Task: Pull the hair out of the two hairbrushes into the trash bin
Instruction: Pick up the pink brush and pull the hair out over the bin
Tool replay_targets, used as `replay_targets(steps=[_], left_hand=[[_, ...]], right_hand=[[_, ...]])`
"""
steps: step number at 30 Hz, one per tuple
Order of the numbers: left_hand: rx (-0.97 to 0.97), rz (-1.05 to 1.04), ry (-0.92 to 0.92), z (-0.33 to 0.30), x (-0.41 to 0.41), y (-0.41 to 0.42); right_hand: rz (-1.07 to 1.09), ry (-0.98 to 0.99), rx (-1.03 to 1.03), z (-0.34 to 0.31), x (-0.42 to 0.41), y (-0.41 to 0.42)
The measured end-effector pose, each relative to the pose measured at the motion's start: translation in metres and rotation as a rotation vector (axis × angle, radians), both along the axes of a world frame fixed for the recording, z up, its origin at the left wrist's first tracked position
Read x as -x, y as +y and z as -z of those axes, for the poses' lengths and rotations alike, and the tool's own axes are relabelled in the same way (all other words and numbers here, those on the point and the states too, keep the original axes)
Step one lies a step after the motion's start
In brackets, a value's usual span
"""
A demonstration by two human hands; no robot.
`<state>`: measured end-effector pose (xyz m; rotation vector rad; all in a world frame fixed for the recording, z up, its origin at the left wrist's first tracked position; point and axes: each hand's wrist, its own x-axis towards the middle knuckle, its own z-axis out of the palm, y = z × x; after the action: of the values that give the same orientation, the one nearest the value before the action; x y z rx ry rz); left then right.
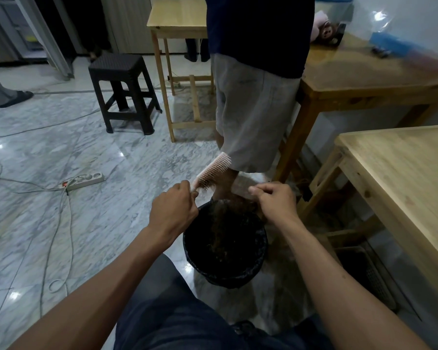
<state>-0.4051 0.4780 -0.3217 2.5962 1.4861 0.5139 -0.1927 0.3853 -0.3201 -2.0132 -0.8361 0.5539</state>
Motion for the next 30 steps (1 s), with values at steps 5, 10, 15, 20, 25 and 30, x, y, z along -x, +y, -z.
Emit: replay_targets(steps=[5, 10, 15, 20, 25, 30], left_hand=[[-0.007, -0.008, -0.001, 0.001, 0.001, 0.000], [-0.037, 0.074, 0.033, 0.004, -0.005, -0.010], [-0.048, 0.102, 0.058, 0.003, -0.008, -0.015], [0.005, 0.009, 0.107, 0.006, 0.003, -0.002], [0.073, -0.089, 0.059, 0.011, 0.014, 0.008], [0.041, -0.005, 0.063, 0.011, 0.011, 0.003]], right_hand=[[0.028, 0.116, 0.099, 0.003, -0.009, -0.010], [-0.149, 0.199, 0.094, -0.005, -0.002, -0.003], [-0.262, 0.107, -0.026, -0.005, 0.011, 0.008], [-0.161, 0.043, -0.005, -0.002, 0.006, 0.007], [0.001, 0.086, -0.040, -0.012, -0.007, -0.007], [-0.037, 0.085, 0.172, -0.006, -0.011, -0.008]])
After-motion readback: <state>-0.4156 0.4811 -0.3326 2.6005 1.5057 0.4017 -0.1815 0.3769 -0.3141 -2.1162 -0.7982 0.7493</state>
